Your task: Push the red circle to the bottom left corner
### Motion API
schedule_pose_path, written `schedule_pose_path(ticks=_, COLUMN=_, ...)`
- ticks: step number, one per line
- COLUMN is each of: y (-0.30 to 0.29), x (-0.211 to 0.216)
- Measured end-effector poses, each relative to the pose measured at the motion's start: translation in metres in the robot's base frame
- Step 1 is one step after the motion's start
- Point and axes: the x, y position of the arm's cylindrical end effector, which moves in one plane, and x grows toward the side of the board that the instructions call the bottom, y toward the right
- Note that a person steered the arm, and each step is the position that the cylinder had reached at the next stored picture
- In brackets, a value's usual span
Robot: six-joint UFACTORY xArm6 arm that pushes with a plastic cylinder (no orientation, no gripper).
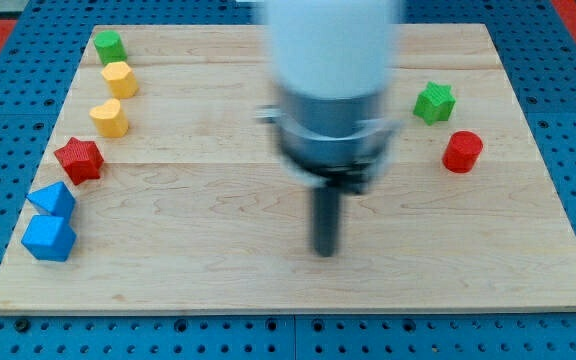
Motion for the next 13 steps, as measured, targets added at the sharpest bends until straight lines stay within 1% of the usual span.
schedule_pose_path(ticks=1, y=0.118, x=-0.018)
schedule_pose_path(ticks=2, y=0.186, x=-0.063)
schedule_pose_path(ticks=3, y=0.181, x=-0.101)
schedule_pose_path(ticks=4, y=0.110, x=-0.111)
schedule_pose_path(ticks=5, y=0.057, x=-0.133)
schedule_pose_path(ticks=6, y=0.047, x=-0.151)
schedule_pose_path(ticks=7, y=-0.013, x=-0.136)
schedule_pose_path(ticks=9, y=-0.027, x=-0.099)
schedule_pose_path(ticks=10, y=-0.114, x=-0.099)
schedule_pose_path(ticks=11, y=-0.173, x=-0.096)
schedule_pose_path(ticks=13, y=-0.209, x=-0.126)
